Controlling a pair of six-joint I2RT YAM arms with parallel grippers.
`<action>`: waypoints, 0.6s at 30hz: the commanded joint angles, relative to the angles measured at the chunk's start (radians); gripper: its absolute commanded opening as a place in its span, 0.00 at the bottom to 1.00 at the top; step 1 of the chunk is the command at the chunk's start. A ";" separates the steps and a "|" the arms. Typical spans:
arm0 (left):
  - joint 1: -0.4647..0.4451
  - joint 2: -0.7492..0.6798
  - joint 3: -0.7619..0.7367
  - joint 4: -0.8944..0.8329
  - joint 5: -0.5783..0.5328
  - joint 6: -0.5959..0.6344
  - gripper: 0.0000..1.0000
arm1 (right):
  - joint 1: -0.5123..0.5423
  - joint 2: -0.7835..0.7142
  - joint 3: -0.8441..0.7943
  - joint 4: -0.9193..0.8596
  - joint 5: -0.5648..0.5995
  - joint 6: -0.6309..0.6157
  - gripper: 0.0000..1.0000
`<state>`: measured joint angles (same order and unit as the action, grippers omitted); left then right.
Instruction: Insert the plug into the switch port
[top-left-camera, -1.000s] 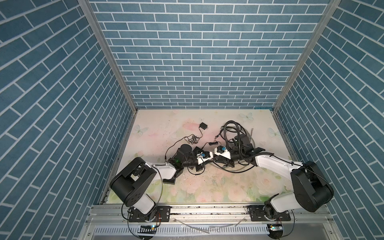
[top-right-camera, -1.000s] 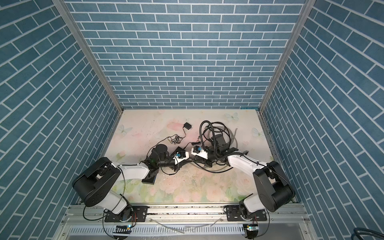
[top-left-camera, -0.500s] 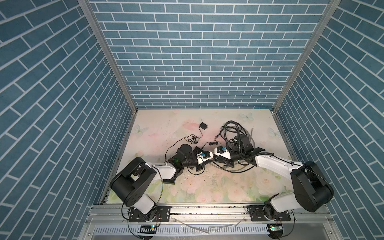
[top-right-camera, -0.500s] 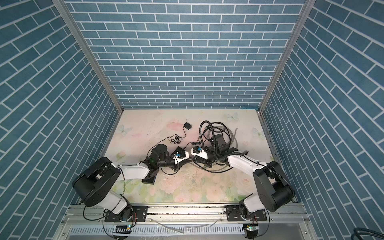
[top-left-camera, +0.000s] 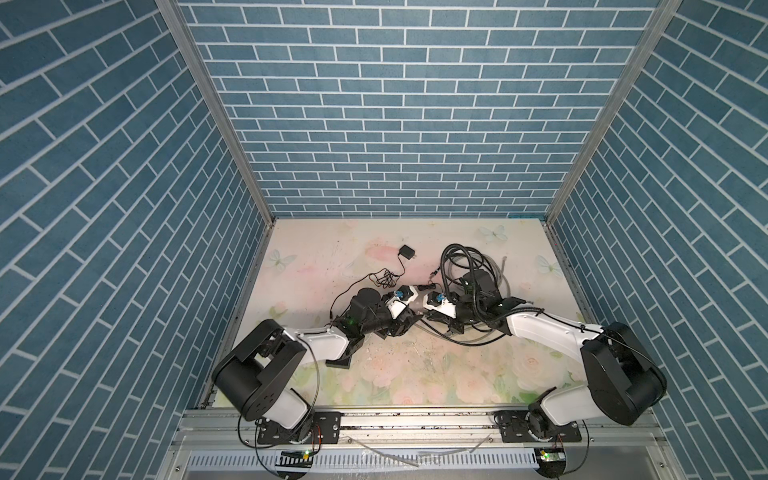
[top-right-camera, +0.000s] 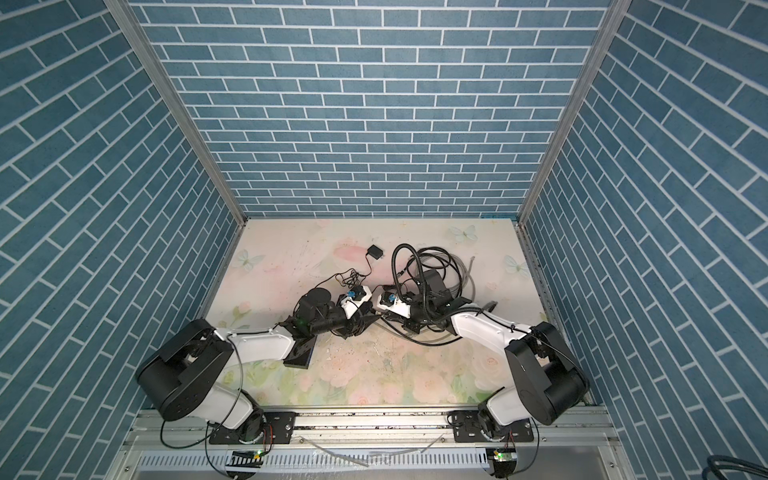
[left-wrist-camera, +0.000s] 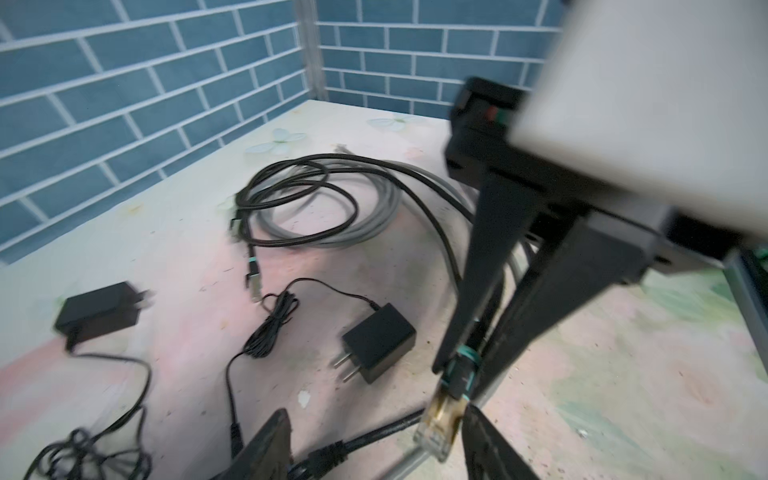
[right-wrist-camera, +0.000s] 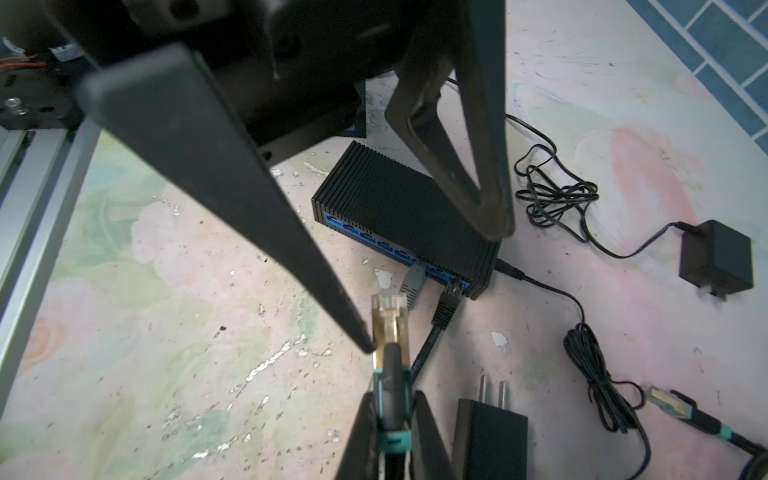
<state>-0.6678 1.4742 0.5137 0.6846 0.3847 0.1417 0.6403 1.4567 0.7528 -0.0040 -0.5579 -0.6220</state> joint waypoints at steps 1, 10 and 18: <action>0.013 -0.088 0.001 -0.157 -0.172 -0.133 0.72 | 0.039 0.021 0.032 0.032 0.157 0.118 0.00; 0.104 -0.115 -0.003 -0.359 -0.295 -0.283 0.72 | 0.146 0.098 0.044 0.071 0.286 0.276 0.00; 0.166 0.027 0.028 -0.312 -0.210 -0.454 0.71 | 0.236 0.174 0.082 0.082 0.381 0.345 0.00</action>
<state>-0.5034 1.4670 0.5247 0.3691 0.1432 -0.2321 0.8516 1.6085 0.7868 0.0456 -0.2344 -0.3424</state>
